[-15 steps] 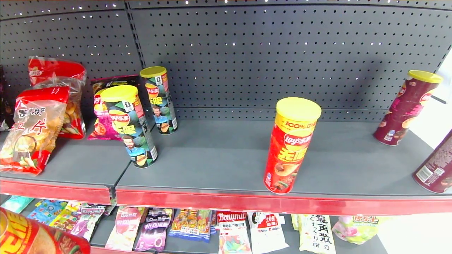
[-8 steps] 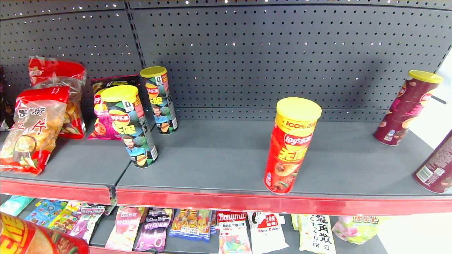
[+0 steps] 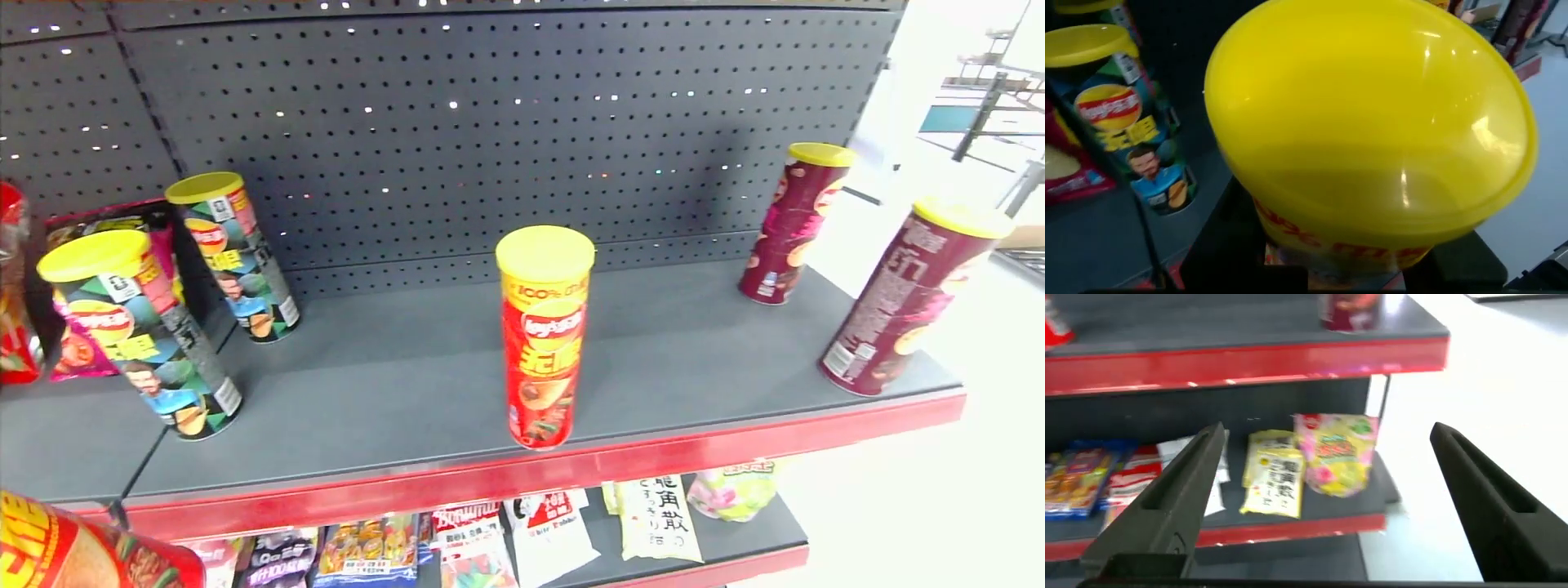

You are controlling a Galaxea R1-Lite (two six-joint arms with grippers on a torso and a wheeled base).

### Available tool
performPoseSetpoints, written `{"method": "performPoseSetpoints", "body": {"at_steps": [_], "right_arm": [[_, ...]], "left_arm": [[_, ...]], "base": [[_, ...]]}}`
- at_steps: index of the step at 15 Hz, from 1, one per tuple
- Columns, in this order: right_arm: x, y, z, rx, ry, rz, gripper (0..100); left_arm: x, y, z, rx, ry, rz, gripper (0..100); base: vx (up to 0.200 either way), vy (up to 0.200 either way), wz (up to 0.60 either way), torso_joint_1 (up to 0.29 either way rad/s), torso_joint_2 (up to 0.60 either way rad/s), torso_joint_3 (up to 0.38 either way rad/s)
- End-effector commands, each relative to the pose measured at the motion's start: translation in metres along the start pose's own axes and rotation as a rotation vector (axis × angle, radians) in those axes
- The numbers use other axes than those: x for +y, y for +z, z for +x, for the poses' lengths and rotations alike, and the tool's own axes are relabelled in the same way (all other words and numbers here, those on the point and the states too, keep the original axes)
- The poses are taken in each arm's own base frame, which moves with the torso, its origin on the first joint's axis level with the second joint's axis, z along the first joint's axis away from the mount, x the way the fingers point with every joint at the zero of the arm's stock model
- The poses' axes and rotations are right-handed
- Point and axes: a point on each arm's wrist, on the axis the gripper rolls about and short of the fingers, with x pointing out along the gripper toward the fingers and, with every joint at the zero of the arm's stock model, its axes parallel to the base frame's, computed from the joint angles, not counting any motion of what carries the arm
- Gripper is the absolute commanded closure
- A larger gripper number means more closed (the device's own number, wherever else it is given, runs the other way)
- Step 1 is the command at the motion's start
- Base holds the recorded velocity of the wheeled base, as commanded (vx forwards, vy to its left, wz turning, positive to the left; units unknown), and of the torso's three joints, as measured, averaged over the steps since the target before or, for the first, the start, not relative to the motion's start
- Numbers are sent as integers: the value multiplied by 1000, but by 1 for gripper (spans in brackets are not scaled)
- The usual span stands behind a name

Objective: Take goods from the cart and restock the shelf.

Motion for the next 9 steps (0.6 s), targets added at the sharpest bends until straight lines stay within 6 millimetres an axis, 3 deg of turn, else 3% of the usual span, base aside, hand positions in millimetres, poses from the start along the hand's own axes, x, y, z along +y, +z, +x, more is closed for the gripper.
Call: {"method": "performPoseSetpoints", "body": {"at_steps": [1,2,6,9], "right_arm": [[0,0,0,-1,2,2,0],[0,0,0,-1,2,2,0],[0,0,0,-1,0,3,0],[0,0,0,-2,0,3,0]], "left_arm": [[0,-1,0,5,0,-2,100],[0,-1,1,7,0,-2,100],[4,1,12,49,0,-16,100],[15,6,46,91,-3,-28,100]], "base": [[0,0,-600,-2,2,2],[0,0,-600,7,7,2],[0,0,0,0,0,0],[0,0,0,0,0,0]]}}
